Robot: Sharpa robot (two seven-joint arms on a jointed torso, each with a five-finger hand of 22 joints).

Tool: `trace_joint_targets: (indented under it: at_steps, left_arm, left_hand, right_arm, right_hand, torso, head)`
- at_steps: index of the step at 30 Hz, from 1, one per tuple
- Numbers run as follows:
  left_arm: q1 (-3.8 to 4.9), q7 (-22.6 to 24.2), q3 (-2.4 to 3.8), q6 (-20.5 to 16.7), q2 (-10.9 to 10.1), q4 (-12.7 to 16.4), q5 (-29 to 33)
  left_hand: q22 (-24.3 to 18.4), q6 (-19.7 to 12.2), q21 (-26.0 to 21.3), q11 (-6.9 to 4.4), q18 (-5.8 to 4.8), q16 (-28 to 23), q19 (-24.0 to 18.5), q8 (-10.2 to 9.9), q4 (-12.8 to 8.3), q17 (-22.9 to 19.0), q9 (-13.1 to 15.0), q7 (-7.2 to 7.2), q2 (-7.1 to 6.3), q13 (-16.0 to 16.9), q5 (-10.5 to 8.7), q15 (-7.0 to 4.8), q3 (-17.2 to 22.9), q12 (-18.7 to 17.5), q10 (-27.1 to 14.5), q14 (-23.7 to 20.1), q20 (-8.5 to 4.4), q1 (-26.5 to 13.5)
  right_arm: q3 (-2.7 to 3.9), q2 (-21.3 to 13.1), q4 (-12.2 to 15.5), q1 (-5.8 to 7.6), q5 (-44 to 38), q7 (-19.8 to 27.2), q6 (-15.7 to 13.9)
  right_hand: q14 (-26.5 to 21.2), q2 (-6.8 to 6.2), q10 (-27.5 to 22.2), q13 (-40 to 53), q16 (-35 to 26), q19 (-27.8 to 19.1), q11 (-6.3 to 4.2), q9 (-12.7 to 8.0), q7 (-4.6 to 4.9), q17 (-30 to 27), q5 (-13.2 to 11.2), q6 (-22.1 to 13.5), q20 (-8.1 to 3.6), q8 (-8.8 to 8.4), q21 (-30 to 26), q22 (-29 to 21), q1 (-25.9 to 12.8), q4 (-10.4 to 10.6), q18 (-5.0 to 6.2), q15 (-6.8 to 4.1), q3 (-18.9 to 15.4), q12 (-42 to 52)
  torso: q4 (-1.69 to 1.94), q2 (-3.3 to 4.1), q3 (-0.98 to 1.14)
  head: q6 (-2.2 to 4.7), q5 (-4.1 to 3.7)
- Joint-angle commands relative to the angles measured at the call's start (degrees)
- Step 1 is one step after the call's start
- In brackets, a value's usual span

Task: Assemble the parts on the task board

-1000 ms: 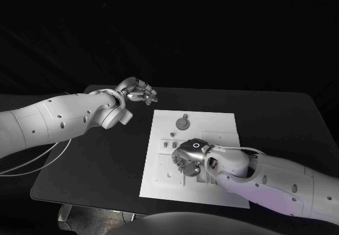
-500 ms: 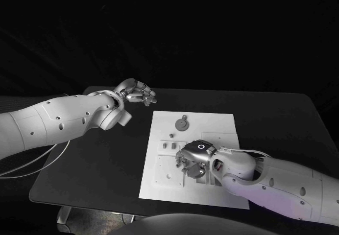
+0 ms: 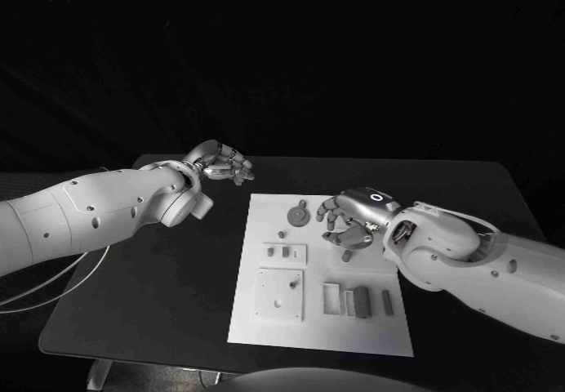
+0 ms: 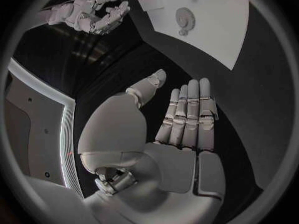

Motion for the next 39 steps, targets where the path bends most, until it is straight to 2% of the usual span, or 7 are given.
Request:
trace_joint_targets:
  at_steps: [1, 5, 10, 21, 26, 32, 39]
  left_arm:
    - [0.05, 0.3, 0.04, -0.1, 0.1, 0.1, 0.2]
    - [0.05, 0.3, 0.04, -0.1, 0.1, 0.1, 0.2]
    - [0.04, 0.3, 0.03, 0.0, 0.1, 0.0, 0.3]
    - [0.03, 0.4, 0.03, 0.0, 0.0, 0.1, 0.3]
    - [0.03, 0.4, 0.02, 0.0, -0.1, 0.1, 0.3]
    - [0.03, 0.4, 0.01, 0.0, -0.1, 0.1, 0.3]
    - [0.03, 0.3, 0.01, 0.0, -0.2, 0.1, 0.3]
  left_hand:
    - [0.0, -0.3, -0.4, -0.12, 1.02, -0.3, -0.2, -0.2, 0.4, 0.1, -0.1, 0.04, 0.14, -0.1, -0.10, 0.25, 0.0, 0.0, -0.4, -0.1, 0.36, 0.4]
    - [0.0, -0.3, -0.4, -0.12, 1.02, -0.3, -0.2, -0.2, 0.4, 0.1, -0.1, 0.04, 0.14, -0.1, -0.10, 0.25, 0.0, 0.0, -0.4, -0.1, 0.36, 0.4]
    - [0.0, -0.4, -0.4, -0.12, 1.02, -0.3, -0.2, -0.2, 0.4, 0.2, -0.1, 0.05, 0.14, -0.1, -0.11, 0.26, 0.0, 0.0, -0.4, 0.0, 0.37, 0.4]
    - [0.1, -0.4, -0.4, -0.12, 1.03, -0.4, -0.2, -0.2, 0.4, 0.2, -0.1, 0.05, 0.15, -0.1, -0.10, 0.26, 0.0, 0.0, -0.4, 0.0, 0.37, 0.4]
    - [0.1, -0.4, -0.4, -0.12, 1.03, -0.4, -0.2, -0.2, 0.4, 0.2, -0.1, 0.05, 0.15, -0.1, -0.10, 0.26, 0.0, 0.0, -0.4, 0.0, 0.38, 0.4]
    - [0.1, -0.4, -0.4, -0.12, 1.03, -0.4, -0.2, -0.2, 0.4, 0.3, -0.1, 0.06, 0.16, -0.1, -0.11, 0.27, 0.0, 0.0, -0.4, 0.0, 0.38, 0.4]
    - [0.1, -0.4, -0.4, -0.12, 1.04, -0.4, -0.2, -0.2, 0.4, 0.3, -0.1, 0.06, 0.17, -0.2, -0.11, 0.27, 0.0, 0.0, -0.4, 0.0, 0.38, 0.4]
  right_arm:
    - [0.15, -1.9, -0.5, 1.01, 8.0, 2.2, -0.2]
    - [0.12, -3.4, -1.5, 1.25, 7.4, 2.9, 1.5]
    - [-0.12, -4.2, -2.0, 1.20, 5.9, 3.6, 2.5]
    - [-1.31, -4.3, -3.3, -1.02, 3.3, 3.8, 3.1]
    - [-1.53, -4.2, -3.3, -2.24, 1.6, 3.9, 3.8]
    - [-2.83, -4.0, -3.4, -2.59, -0.8, 3.6, 5.1]
    - [-3.91, -3.5, -3.4, -2.62, -2.9, 3.0, 5.9]
  right_hand:
    - [-0.1, -0.82, 1.5, 2.2, -0.4, -0.1, -0.22, -0.1, -0.43, 0.1, -0.3, -0.2, -0.11, 0.22, -0.1, 1.0, -0.6, 0.5, 2.90, -0.84, -1.5, 2.0]
    - [-0.4, -0.97, 2.6, 9.0, -0.5, -0.2, -1.10, -0.2, -1.00, 0.3, -0.2, -0.5, -0.09, 0.14, -0.2, 0.9, -0.4, 0.2, 2.90, -1.65, -3.8, 7.9]
    - [-0.6, -1.02, -4.7, 24.2, -0.3, -0.2, -1.61, -0.5, -1.34, 0.7, -0.1, -0.5, -0.13, -0.22, -0.4, 1.0, -0.2, 0.6, 2.90, -2.08, -5.5, 21.6]
    - [-0.8, -1.67, -7.1, 30.6, 0.1, -0.4, -1.69, -0.8, -1.47, 1.3, -0.1, -1.2, -0.16, -0.69, -0.1, 1.1, -0.5, 1.0, 2.90, -2.16, -6.1, 28.7]
    - [-1.9, -1.68, -13.7, 20.8, -0.7, -1.6, 0.21, -0.7, -0.12, 1.0, -0.1, -1.4, 0.10, -0.48, -0.3, 1.1, -0.5, 0.6, 2.90, -0.25, -5.0, 15.7]
    - [-1.7, -1.21, -11.4, 8.1, -0.5, -1.6, 2.65, -0.3, -0.49, 0.5, -0.1, -1.3, 0.31, 0.47, 0.0, 1.0, -0.4, -0.6, 2.90, 2.06, -4.9, 1.9]
    - [-1.7, -1.14, -10.2, 4.2, -0.4, -1.6, 3.21, -0.3, -0.66, 0.2, -0.1, -1.1, 0.39, 0.86, -0.1, 0.9, 0.0, -0.9, 2.90, 2.58, -4.8, -2.2]
  torso:
    - [-0.01, 0.00, 0.01]
    - [0.01, 0.03, 0.05]
    - [0.05, 0.10, 0.20]
    - [0.13, 0.09, 0.11]
    - [0.14, 0.08, 0.10]
    - [0.14, 0.05, 0.01]
    - [0.18, 0.05, -0.01]
  head:
    - [0.42, -0.50]
    - [0.58, -0.62]
    - [0.62, -0.59]
    - [0.41, -0.71]
    - [0.15, -0.59]
    - [-0.01, -0.55]
    - [-0.27, -0.42]
